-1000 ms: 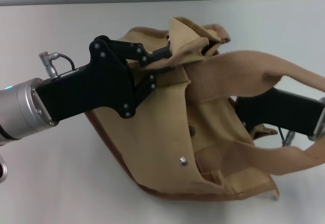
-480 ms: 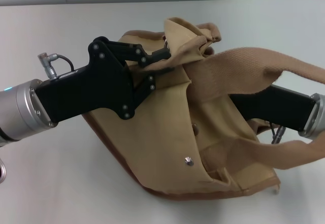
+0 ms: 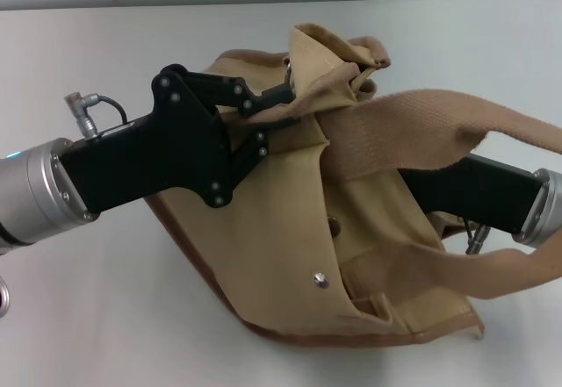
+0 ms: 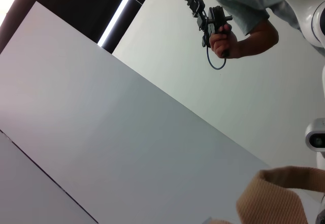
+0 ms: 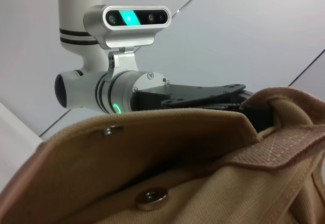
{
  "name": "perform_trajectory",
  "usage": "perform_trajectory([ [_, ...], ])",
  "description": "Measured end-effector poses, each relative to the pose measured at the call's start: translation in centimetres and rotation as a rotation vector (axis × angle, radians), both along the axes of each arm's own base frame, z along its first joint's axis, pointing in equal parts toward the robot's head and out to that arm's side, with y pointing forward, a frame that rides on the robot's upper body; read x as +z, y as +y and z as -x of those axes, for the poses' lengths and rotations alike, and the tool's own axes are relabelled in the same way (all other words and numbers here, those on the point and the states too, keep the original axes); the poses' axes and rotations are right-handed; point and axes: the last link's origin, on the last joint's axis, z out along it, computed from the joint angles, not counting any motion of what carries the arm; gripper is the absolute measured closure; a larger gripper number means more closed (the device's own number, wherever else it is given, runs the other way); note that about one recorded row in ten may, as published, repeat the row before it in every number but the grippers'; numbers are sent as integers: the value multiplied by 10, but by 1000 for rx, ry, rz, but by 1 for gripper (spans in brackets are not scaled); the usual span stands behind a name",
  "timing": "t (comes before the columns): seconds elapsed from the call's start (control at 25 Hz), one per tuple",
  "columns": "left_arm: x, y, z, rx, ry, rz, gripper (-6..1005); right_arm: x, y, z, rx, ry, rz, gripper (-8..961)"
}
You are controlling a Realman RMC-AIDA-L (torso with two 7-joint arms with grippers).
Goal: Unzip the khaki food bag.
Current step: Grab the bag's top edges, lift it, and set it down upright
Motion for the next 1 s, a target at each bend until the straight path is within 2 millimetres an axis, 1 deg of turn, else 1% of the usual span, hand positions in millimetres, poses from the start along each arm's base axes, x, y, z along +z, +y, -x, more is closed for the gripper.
perform_trajectory([
  [0.08, 0, 0, 0, 0, 0, 0, 922, 0, 0, 0, 1, 1, 0, 926],
  [0.28, 0, 0, 0, 1, 0, 0, 922, 1, -3, -2, -2, 6, 2, 949],
  [0.76, 1, 1, 1, 12, -8, -11, 922, 3, -20, -19, -44, 3, 2, 950],
  [0.92, 1, 1, 1, 14, -9, -12, 922, 4, -24, -22, -51, 6, 5, 949],
  [1.0, 1, 1, 1, 15, -11, -13, 922, 4, -30, -24, -53, 16, 16, 949],
])
